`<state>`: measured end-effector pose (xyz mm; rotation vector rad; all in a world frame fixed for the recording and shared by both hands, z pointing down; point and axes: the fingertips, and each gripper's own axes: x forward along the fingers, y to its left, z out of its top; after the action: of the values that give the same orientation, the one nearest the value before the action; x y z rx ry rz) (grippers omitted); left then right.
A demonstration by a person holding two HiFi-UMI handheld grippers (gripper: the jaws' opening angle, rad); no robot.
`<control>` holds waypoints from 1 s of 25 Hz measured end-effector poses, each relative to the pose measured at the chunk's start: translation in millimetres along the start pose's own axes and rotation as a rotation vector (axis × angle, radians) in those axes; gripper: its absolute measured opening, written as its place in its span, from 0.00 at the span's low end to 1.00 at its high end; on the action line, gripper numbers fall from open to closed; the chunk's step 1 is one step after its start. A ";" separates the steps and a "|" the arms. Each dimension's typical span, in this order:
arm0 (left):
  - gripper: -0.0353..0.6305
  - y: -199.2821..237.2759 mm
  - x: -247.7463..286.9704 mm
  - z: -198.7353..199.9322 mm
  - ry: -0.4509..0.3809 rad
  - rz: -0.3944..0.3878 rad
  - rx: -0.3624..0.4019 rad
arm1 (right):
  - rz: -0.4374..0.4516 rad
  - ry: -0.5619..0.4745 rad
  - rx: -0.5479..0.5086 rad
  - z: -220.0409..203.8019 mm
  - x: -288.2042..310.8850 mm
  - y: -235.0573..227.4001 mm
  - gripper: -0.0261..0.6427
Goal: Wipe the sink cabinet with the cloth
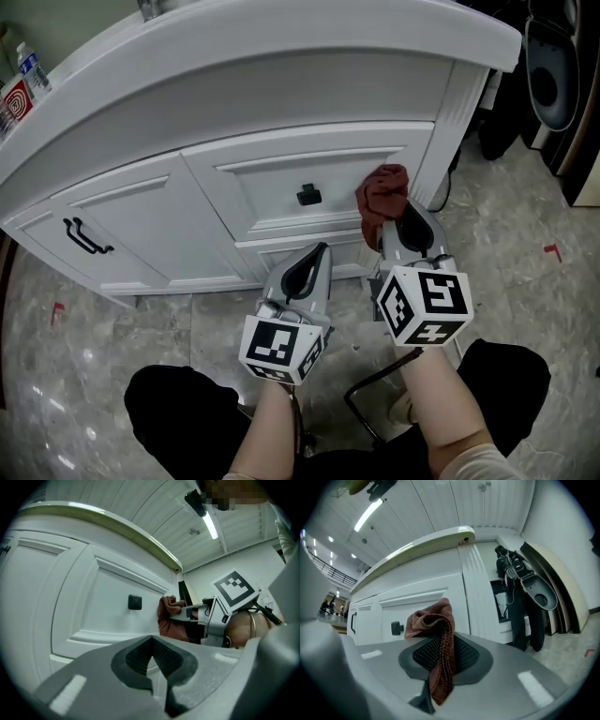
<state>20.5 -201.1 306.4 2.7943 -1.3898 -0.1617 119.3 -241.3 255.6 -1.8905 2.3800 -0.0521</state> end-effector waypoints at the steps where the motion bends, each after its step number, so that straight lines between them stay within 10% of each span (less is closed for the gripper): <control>1: 0.06 -4.3 1.4 -1.6 0.004 -0.008 -0.001 | -0.021 -0.008 -0.005 2.1 -3.4 -5.1 0.17; 7: 0.06 -17.1 -0.6 -3.4 -0.002 -0.042 0.000 | -0.121 -0.011 0.060 0.1 -16.4 -32.4 0.17; 25: 0.06 109.3 -92.4 -5.6 -0.012 0.247 -0.023 | 0.355 0.129 0.115 -77.1 31.0 188.2 0.17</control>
<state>-121.1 -193.8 326.5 2.5772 -1.7069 -0.1886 -77.9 -231.3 313.5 -1.4330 2.6953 -0.2833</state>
